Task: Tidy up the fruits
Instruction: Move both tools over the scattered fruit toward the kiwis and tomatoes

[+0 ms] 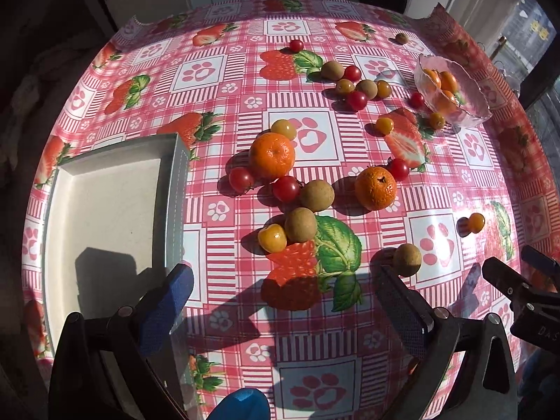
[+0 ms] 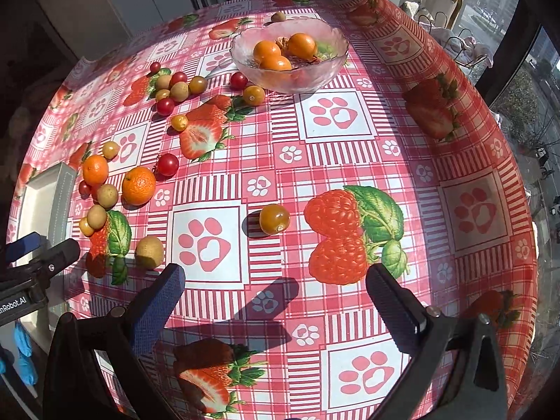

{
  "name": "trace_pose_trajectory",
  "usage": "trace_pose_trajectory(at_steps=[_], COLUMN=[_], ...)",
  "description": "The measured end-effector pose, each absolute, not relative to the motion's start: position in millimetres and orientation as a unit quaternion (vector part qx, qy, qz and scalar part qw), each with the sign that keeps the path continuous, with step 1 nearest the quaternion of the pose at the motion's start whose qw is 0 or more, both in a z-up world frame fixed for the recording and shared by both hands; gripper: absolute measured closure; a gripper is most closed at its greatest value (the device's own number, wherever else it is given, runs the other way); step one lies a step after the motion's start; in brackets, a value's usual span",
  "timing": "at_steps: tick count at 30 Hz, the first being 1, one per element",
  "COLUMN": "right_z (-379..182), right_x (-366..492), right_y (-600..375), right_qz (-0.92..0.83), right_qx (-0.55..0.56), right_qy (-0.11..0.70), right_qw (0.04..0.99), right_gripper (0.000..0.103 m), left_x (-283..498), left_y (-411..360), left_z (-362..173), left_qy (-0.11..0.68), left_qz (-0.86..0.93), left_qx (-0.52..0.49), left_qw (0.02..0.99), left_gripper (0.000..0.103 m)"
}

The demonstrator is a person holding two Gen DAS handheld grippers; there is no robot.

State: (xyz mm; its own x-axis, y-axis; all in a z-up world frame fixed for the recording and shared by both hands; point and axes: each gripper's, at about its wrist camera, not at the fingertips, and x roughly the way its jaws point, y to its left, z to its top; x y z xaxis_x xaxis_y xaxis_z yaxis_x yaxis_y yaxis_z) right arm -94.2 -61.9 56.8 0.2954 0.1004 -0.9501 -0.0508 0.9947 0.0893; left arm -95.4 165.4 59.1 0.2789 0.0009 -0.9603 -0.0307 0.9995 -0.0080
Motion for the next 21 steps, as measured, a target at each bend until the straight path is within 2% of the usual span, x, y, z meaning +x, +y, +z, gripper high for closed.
trace_pose_trajectory(at_steps=[6,13,21], right_z=[60,58,56], right_x=[-94,-93,-95], right_y=[-48,-37,-44], right_qz=[0.067,0.077,0.067], right_qx=[0.033,0.01,0.015], right_qy=[0.599,0.619,0.628], right_qw=[0.797,0.781,0.776], right_gripper=[0.0,0.0,0.0], left_x=[-99,-102,-105], left_y=[172,169,154], left_z=[54,30,26], left_qy=[0.614,0.665,0.669], left_qz=[0.006,0.006,-0.014], left_qx=[-0.03,-0.028,-0.036], left_qw=[0.789,0.746,0.743], left_gripper=[0.0,0.0,0.0])
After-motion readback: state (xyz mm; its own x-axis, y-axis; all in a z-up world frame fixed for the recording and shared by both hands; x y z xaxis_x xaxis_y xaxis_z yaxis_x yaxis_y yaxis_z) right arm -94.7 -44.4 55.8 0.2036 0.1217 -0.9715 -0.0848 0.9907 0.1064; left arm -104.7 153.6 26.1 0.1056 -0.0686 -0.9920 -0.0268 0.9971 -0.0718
